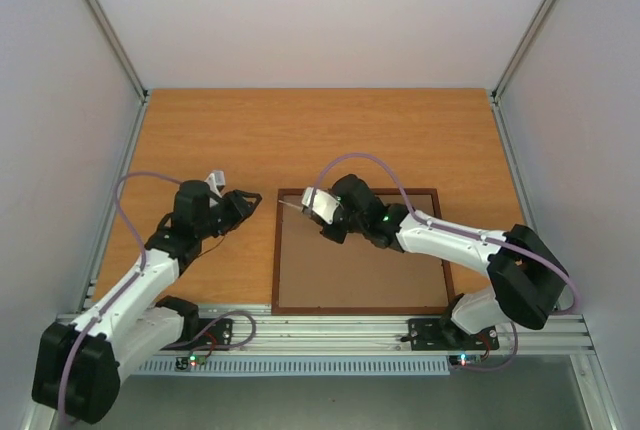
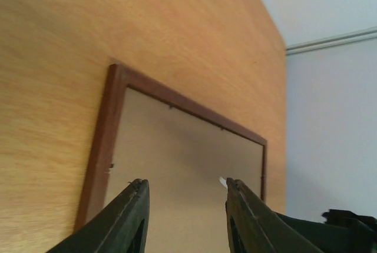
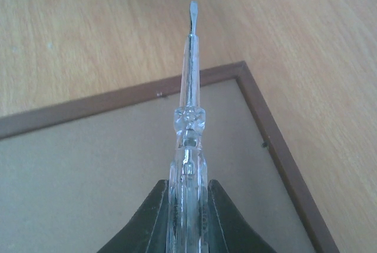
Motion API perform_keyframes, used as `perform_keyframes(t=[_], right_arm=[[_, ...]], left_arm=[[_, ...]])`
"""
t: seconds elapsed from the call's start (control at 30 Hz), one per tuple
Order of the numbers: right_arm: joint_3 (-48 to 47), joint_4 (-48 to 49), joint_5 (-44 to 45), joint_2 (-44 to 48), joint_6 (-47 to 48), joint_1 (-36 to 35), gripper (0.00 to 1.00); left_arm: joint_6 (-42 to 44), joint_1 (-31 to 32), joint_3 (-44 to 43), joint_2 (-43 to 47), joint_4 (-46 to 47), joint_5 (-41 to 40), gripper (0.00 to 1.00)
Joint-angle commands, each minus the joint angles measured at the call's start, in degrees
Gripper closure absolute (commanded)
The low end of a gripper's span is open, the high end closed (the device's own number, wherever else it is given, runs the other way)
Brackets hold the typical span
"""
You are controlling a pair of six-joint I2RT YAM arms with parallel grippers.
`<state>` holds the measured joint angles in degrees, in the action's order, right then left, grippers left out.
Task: Take the photo out of the frame
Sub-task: Adjust the screwdriver, then release the photo frame item from the photo frame.
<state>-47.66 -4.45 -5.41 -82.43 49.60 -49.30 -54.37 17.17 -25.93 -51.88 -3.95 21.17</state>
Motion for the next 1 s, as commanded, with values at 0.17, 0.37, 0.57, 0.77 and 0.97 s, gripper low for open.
perform_keyframes(t=[0.17, 0.37, 0.57, 0.77, 0.97], right_arm=[[-3.7, -8.5, -3.4, -3.3, 13.6, 4.0, 0.99], [-5.5, -9.2, -1.2, -7.8, 17.2, 4.0, 0.99], [-8.5, -10.0, -1.4, -14.0, 18.4, 4.1, 0.99], [-10.3, -10.2, -2.8, -17.7, 18.2, 4.6, 0.99], [-11.9, -11.0, -4.3, -19.9, 18.2, 4.8, 0.99]], left_arm=[[8.4, -2.0, -7.0, -12.6, -3.9, 4.7, 0.60], [11.0, -2.1, -11.9, -24.1, -4.5, 8.3, 0.60], [12.1, -2.0, -14.4, -33.6, -2.8, 10.9, 0.59], [14.5, -1.7, -15.1, -37.7, -3.7, 9.6, 0.60], [15.7, -1.3, -15.3, -40.2, -3.8, 9.8, 0.66]])
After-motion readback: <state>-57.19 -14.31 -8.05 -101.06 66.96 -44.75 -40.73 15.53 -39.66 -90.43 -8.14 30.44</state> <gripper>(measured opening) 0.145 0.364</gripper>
